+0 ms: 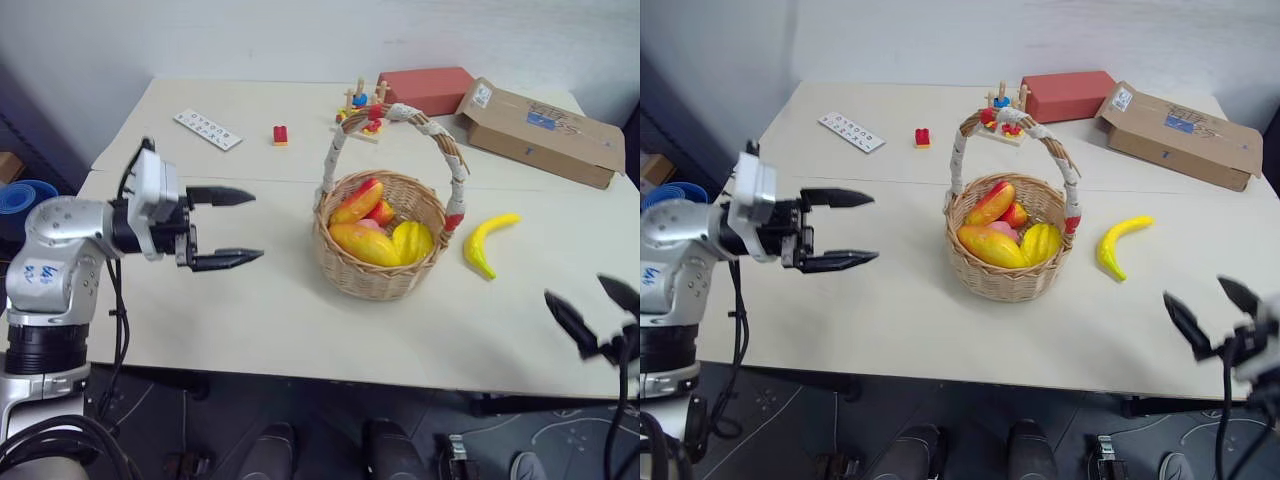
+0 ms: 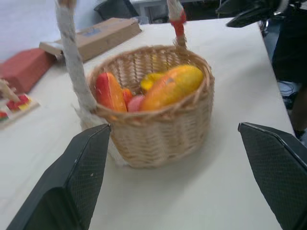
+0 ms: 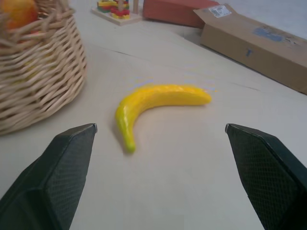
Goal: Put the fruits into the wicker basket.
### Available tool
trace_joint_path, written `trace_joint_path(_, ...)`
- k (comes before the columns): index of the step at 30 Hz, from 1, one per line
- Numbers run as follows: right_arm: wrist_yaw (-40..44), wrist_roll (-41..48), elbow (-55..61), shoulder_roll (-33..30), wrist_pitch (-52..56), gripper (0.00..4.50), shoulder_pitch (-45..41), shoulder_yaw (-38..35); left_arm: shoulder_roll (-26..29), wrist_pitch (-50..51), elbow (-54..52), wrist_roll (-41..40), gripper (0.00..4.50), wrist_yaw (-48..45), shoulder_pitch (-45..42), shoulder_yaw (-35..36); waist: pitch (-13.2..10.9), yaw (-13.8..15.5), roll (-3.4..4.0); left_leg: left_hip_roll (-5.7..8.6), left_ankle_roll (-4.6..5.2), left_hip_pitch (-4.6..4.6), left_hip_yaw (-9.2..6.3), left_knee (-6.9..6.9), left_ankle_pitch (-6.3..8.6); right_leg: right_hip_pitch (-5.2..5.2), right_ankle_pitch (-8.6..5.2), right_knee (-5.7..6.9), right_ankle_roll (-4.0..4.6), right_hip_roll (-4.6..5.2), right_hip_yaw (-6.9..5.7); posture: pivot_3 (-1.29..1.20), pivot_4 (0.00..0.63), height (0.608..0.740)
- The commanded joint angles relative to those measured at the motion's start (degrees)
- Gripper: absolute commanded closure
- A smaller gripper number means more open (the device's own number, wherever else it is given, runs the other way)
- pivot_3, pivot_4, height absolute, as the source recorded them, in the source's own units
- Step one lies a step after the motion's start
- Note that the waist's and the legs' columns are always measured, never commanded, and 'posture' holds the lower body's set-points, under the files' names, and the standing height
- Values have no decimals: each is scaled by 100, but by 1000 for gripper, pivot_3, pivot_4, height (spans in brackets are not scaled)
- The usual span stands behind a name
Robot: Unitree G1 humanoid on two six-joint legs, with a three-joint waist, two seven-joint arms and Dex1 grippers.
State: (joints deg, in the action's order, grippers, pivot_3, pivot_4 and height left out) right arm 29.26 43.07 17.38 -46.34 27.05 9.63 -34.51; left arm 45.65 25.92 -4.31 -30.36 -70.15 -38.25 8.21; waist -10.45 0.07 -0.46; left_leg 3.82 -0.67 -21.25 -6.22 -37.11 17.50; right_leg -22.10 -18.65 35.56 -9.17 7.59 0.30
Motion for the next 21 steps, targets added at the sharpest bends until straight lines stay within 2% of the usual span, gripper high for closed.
trace_joint_path(1,-420,581,-368,-748,1952,0,-1406,691,153,799,-185,-212,28,155,-583,-236,0,-14,0,-3,-1,-3,3,-3,-1,-8,-2,9,4,-3,0,0,150,740)
trace_joint_path(3,-441,427,-757,-1128,2826,0,-2397,1417,200,1159,-121,-126,28,230,-896,-481,-7,-33,-1,-2,0,-29,22,-9,-1,-36,-3,15,4,0,4,0,150,740)
trace_joint_path(5,-813,95,-1491,-947,3453,0,-3614,1983,90,1504,-95,-203,28,387,-1193,-596,-9,-43,-4,-1,6,-29,25,-7,-4,-44,-2,20,3,1,7,0,150,740)
trace_joint_path(8,-1134,-358,-2391,-593,3940,0,-4830,2449,-37,1798,-87,-206,28,578,-1464,-712,-10,-35,-5,4,7,-38,27,-6,-2,-52,-2,19,3,5,8,0,150,740)
trace_joint_path(12,-1175,-748,-3337,-141,4481,0,-5766,2838,-77,1903,-133,-187,28,637,-1546,-784,-9,-38,-4,8,7,-98,22,-10,-2,-114,1,44,3,7,7,0,150,740)
trace_joint_path(16,-945,-1260,-3770,-16,4591,0,-5985,3377,-5,1767,-148,-119,28,594,-1460,-795,-9,-27,-4,14,6,-135,24,-16,-2,-155,6,53,7,10,2,0,150,740)
trace_joint_path(21,-621,-1497,-3944,-31,4537,1624,-5995,3389,83,1564,-210,-120,0,496,-1252,-736,-9,-43,-4,36,7,-149,21,-23,-2,-163,9,48,4,16,-1,0,150,740)
